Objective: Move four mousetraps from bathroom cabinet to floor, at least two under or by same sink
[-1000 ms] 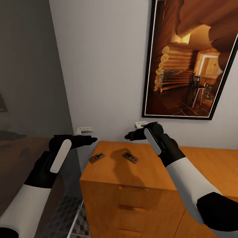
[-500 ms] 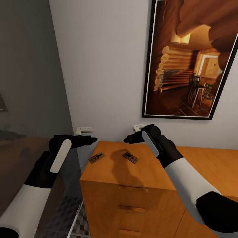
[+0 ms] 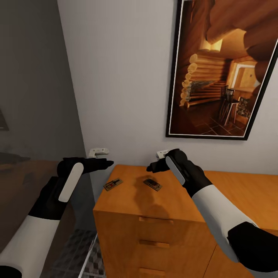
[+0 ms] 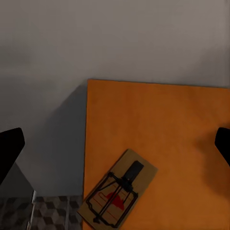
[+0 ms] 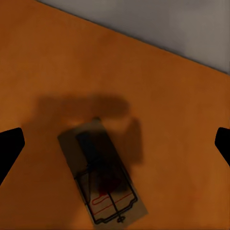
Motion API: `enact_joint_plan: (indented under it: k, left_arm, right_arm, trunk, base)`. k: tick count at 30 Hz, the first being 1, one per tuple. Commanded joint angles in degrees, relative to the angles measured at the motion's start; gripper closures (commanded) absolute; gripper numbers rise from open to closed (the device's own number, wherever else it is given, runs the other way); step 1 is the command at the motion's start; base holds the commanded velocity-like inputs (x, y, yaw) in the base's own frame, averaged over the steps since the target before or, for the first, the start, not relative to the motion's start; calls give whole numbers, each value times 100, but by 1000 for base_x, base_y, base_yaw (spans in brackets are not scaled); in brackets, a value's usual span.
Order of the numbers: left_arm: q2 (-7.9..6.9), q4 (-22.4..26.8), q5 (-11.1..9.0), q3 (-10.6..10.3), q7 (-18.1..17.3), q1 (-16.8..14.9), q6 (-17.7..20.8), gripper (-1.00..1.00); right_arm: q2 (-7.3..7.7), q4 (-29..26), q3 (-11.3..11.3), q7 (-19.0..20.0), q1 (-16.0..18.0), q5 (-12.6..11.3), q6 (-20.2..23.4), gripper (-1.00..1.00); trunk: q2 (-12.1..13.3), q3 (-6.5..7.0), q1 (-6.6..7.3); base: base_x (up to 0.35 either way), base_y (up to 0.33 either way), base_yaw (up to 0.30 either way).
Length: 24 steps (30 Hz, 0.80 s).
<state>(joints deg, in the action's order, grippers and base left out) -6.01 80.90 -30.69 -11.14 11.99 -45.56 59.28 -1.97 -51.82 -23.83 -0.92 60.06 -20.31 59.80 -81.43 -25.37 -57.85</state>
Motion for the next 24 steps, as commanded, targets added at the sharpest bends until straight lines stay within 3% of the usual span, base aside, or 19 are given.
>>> enact_joint_plan:
  k: [1, 14, 24]
  left_arm:
    - [-5, 5, -59, -11, 60, -5, 13, -100]
    - [0, 5, -55, -11, 58, -5, 13, -100]
    - [-2, 5, -68, -11, 58, -5, 13, -100]
  right_arm:
    - [1, 4, -6, -9, 5, -9, 20, -100]
    - [17, 24, -9, -4, 5, -8, 20, -100]
    - [9, 23, -15, -5, 5, -8, 20, -100]
  trunk:
    - [-4, -7, 0]
    - [-4, -7, 0]
    - [-4, -7, 0]
  base:
    - [0, 0, 0]
    - [-6, -3, 0]
    - [-127, -98, 0]
